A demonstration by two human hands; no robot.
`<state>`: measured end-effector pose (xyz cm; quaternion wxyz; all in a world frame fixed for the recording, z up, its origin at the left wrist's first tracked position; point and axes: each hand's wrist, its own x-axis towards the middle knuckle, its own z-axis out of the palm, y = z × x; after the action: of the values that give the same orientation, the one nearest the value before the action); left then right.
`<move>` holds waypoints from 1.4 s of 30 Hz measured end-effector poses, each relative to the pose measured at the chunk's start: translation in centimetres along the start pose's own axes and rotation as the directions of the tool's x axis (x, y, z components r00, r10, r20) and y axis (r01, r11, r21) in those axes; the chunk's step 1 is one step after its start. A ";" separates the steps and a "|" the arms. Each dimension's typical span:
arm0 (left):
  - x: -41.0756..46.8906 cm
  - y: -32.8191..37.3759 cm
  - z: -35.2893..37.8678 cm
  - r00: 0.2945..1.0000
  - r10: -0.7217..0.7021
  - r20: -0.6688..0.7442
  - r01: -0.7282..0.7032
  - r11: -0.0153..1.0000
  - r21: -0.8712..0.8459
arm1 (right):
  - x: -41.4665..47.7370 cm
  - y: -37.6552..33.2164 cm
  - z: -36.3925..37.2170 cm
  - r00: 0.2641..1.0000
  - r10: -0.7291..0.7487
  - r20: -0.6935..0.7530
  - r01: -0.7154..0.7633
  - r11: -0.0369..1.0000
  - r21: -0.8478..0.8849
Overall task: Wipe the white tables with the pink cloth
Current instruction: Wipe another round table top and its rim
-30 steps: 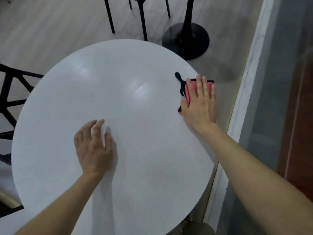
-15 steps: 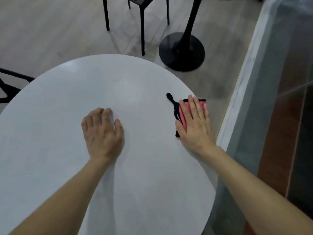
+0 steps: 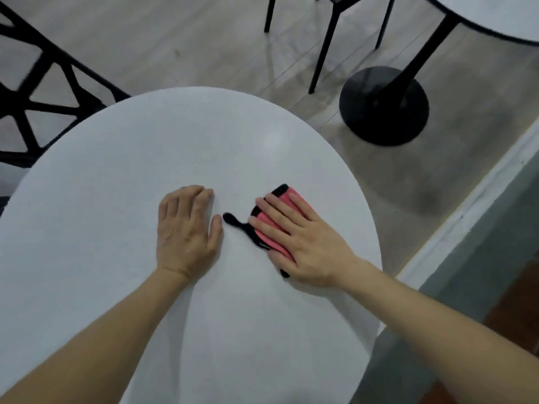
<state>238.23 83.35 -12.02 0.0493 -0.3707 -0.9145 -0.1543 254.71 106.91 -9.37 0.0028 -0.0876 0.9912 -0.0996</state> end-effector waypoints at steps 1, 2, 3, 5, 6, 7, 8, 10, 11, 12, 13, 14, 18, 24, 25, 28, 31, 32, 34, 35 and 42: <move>0.0 0.1 0.0 1.000 -0.001 0.008 0.001 1.000 -0.002 | -1.4 1.7 -0.4 0.999 -0.038 0.031 0.038 0.999 -0.005; 0.1 0.1 0.0 1.000 -0.001 0.011 0.001 1.000 -0.003 | -1.5 4.0 -0.9 0.999 -0.017 0.037 0.018 0.999 -0.031; 0.2 0.1 0.0 1.000 -0.002 0.010 0.002 1.000 -0.002 | -0.4 6.2 -1.4 0.998 0.065 0.022 -0.064 0.996 -0.056; 0.3 0.0 0.1 1.000 0.003 -0.003 -0.003 1.000 0.001 | 4.4 8.8 -2.2 0.939 0.340 -0.058 -0.343 0.937 -0.058; 0.3 0.0 0.2 1.000 0.007 -0.011 -0.007 1.000 0.004 | 7.6 8.8 -2.3 0.886 0.455 -0.089 -0.460 0.888 -0.032; 0.3 0.0 0.3 1.000 0.009 -0.017 -0.009 1.000 0.006 | 10.7 7.9 -2.1 0.852 0.513 -0.105 -0.516 0.856 -0.007; 0.3 0.0 0.2 1.000 0.014 -0.021 -0.014 1.000 0.011 | 13.4 6.3 -1.8 0.858 0.503 -0.108 -0.505 0.863 0.003; 0.1 0.2 0.0 0.998 0.041 -0.041 -0.040 0.999 0.014 | 16.1 2.1 -0.7 0.938 0.337 -0.080 -0.339 0.941 -0.013; 0.1 0.3 0.0 0.998 0.048 -0.052 -0.047 0.999 0.012 | 16.2 0.4 -0.1 0.969 0.238 -0.068 -0.240 0.970 -0.020; 0.1 0.4 -0.1 0.998 0.044 -0.056 -0.043 0.999 0.004 | 15.4 -0.5 0.2 0.985 0.163 -0.063 -0.165 0.986 -0.026; 0.2 0.5 -0.2 0.998 0.040 -0.055 -0.040 0.999 -0.004 | 14.0 -0.8 0.3 0.992 0.108 -0.063 -0.110 0.993 -0.033; 0.3 0.6 -0.4 0.998 0.039 -0.055 -0.039 0.999 -0.010 | 12.4 -0.4 0.3 0.995 0.070 -0.071 -0.073 0.997 -0.039; 0.5 1.2 -1.3 0.999 0.037 -0.023 -0.038 0.998 -0.045 | 6.0 4.1 -0.8 0.981 0.193 -0.029 -0.195 0.978 -0.072; 1.3 -1.2 -3.4 0.996 0.015 -0.083 -0.023 0.996 -0.087 | 17.2 2.6 -1.7 0.633 0.766 -0.109 -0.771 0.637 -0.003; 1.4 -2.8 -4.0 0.996 -0.001 -0.093 -0.005 0.998 -0.068 | 20.5 0.8 -1.2 0.695 0.713 -0.088 -0.716 0.698 0.003; 1.8 -9.2 -5.7 0.996 -0.048 -0.079 0.051 0.998 0.037 | 25.5 -4.8 0.3 0.907 0.418 -0.047 -0.419 0.907 -0.034; 2.5 -15.2 -6.5 0.996 -0.088 -0.020 0.090 0.989 0.120 | 20.9 -5.7 0.9 0.954 0.289 -0.076 -0.293 0.955 -0.045; 2.5 -16.5 -6.5 0.997 -0.081 -0.007 0.082 0.988 0.134 | 18.3 -5.1 0.9 0.948 0.306 -0.088 -0.311 0.950 -0.041; 2.3 -17.6 -6.1 0.999 -0.049 -0.013 0.050 0.991 0.123 | 13.4 -3.1 0.5 0.897 0.431 -0.095 -0.437 0.898 -0.047; 2.0 -17.8 -5.7 0.999 -0.040 -0.033 0.043 0.994 0.104 | 12.2 -1.7 0.3 0.844 0.528 -0.095 -0.534 0.845 -0.042; 1.8 -18.4 -4.4 0.992 -0.022 -0.123 0.030 0.998 0.063 | 31.6 -2.4 0.1 0.658 0.742 -0.131 -0.747 0.665 0.018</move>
<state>224.08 70.68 -11.96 0.1150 -0.3469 -0.9191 -0.1475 223.96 99.08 -8.65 -0.0213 0.3318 0.9400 -0.0768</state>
